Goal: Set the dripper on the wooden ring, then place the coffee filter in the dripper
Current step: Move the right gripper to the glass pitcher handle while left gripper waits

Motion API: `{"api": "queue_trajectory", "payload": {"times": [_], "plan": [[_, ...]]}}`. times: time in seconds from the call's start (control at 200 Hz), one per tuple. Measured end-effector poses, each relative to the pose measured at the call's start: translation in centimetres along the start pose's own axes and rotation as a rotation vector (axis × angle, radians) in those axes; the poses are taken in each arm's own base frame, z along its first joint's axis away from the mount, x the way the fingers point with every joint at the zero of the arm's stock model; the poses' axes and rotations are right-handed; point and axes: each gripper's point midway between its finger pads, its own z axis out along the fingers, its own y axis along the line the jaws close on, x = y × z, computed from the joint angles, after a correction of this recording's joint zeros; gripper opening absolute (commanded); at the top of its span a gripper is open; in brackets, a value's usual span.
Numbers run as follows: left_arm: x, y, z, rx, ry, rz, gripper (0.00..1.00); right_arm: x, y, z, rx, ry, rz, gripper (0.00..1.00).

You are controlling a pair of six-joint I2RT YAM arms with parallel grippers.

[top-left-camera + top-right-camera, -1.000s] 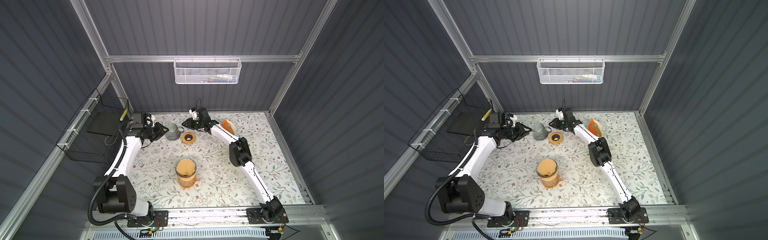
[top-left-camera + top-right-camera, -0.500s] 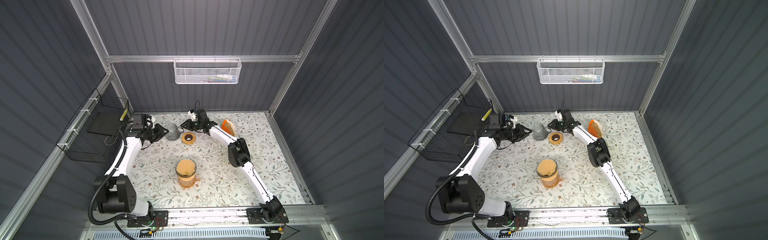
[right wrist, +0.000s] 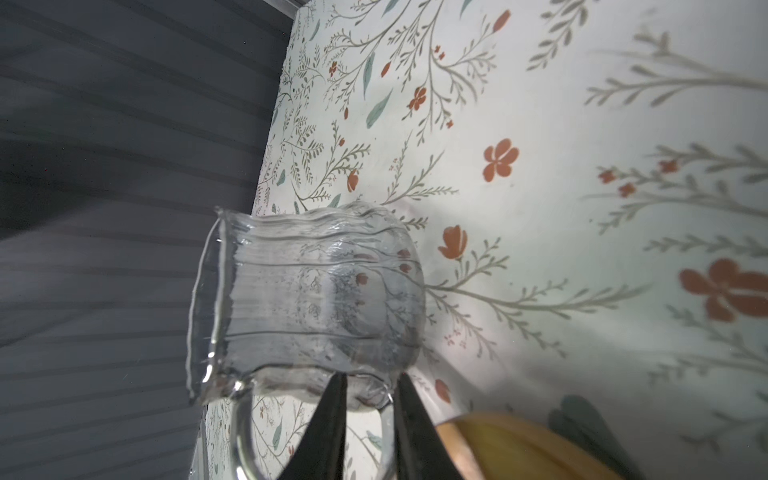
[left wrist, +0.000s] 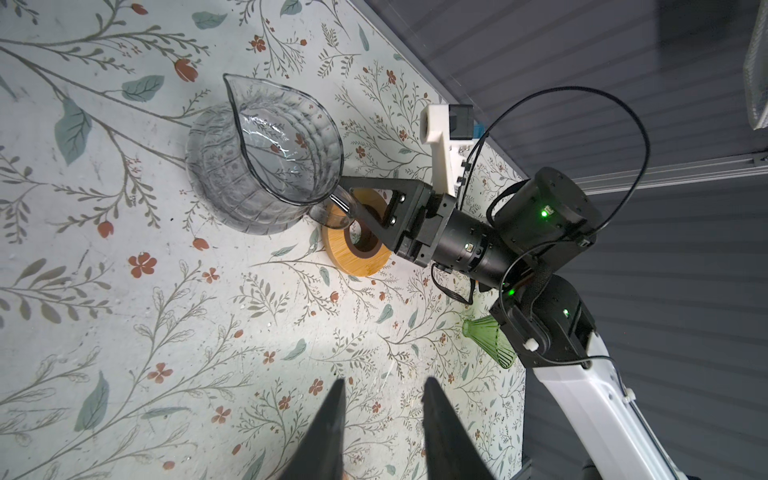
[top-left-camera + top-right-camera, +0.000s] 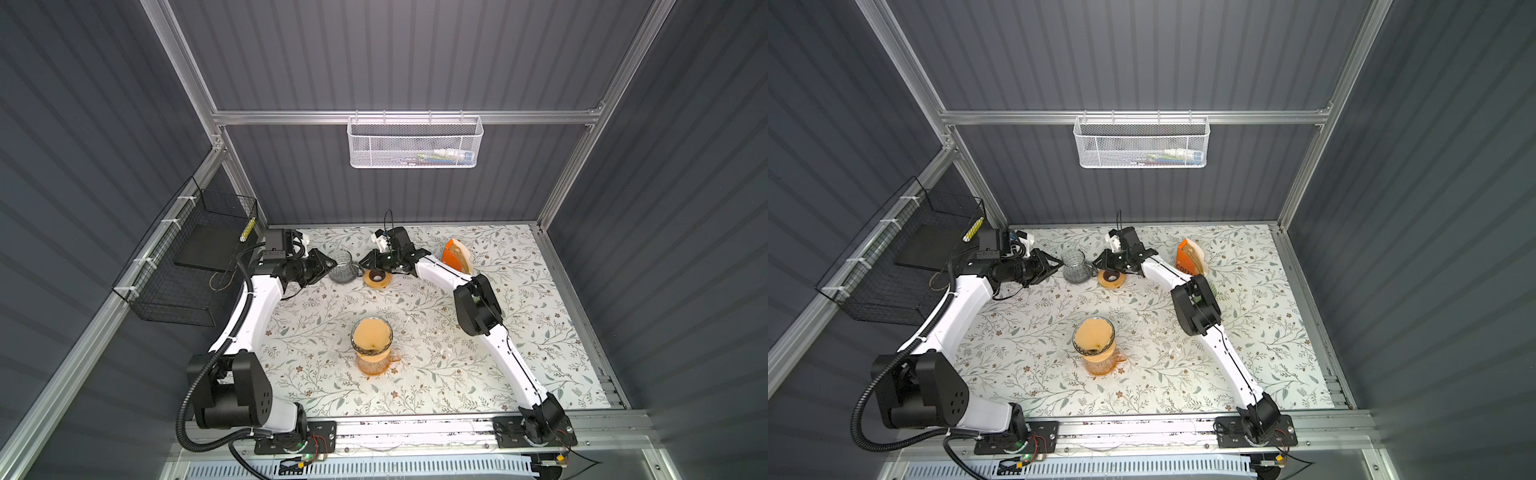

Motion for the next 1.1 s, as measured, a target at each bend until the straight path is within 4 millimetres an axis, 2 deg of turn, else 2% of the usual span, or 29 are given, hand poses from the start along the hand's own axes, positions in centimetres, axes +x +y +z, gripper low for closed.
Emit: {"api": "queue_trajectory", "payload": {"times": [0.255, 0.36, 0.475, 0.605, 0.865, 1.101], "plan": [[0.4, -0.9, -1.6, 0.019, -0.032, 0.023, 0.33, -1.1, 5.3, -2.0, -0.043, -0.023, -0.093, 0.24], [0.6, -1.3, -2.2, 0.026, -0.043, 0.031, 0.33, -0.9, 6.4, -2.8, -0.031, -0.019, -0.124, 0.32], [0.9, -1.5, -2.8, 0.032, -0.054, 0.039, 0.33, -0.3, 6.3, -3.7, 0.024, -0.005, -0.177, 0.43], [1.1, -1.7, -3.3, 0.038, -0.064, 0.046, 0.33, 0.2, 5.5, -4.8, 0.114, 0.016, -0.267, 0.48], [1.2, -2.1, -3.9, 0.044, -0.08, 0.053, 0.34, 1.0, 3.6, -5.8, 0.226, 0.072, -0.441, 0.51], [1.1, -2.0, -3.9, 0.038, -0.084, 0.044, 0.34, 1.2, 3.6, -4.9, 0.224, 0.086, -0.523, 0.53]]}}
